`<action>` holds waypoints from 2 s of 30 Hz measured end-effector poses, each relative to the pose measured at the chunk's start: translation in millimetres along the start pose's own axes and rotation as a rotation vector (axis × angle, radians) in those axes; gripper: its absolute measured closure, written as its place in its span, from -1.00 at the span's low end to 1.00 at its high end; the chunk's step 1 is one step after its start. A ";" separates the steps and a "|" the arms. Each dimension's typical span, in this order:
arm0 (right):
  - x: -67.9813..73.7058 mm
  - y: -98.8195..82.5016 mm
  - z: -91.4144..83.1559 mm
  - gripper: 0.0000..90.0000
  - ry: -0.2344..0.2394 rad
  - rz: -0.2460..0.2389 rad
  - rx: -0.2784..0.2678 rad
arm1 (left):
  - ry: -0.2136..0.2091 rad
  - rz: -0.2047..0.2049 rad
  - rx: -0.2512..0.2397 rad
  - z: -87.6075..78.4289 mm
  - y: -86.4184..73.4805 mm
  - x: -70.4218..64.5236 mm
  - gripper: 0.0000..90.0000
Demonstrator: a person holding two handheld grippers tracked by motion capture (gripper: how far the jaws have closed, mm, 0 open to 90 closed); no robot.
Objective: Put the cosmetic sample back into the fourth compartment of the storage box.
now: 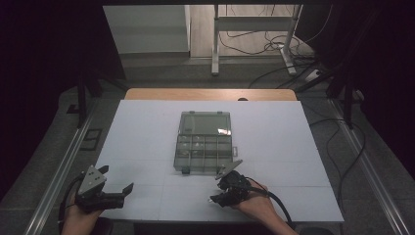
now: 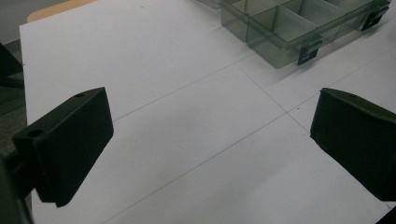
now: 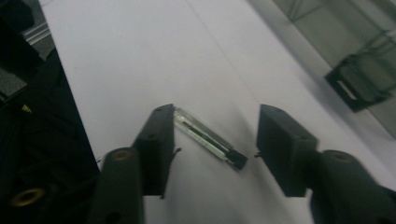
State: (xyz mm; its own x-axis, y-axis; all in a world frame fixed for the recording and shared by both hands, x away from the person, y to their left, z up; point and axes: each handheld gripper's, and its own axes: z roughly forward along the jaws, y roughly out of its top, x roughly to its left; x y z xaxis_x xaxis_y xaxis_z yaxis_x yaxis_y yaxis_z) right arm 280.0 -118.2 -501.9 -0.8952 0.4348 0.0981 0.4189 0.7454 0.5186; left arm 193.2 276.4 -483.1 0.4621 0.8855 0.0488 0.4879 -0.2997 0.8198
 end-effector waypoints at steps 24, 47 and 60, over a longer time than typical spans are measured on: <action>1.6 -1.7 6.2 0.78 -0.021 -0.024 0.059 | -0.002 0.023 0.009 1.0 0.4 -2.0 -1.00; -6.9 -3.2 -11.9 0.78 -0.030 0.023 -0.027 | -0.004 0.013 0.002 0.6 0.2 -0.8 -1.00; -13.4 -2.9 -23.4 0.78 -0.033 0.052 -0.048 | -0.005 0.015 0.001 0.7 0.3 -0.7 -1.00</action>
State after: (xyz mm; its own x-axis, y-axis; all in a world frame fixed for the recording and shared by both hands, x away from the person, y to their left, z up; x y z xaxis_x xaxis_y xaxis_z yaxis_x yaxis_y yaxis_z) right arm 287.2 -138.0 -484.8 -0.8667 0.4891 0.0979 0.4557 0.6966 0.5542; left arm 193.6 275.4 -483.3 0.4730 0.8792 0.0577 0.4817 -0.3128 0.8186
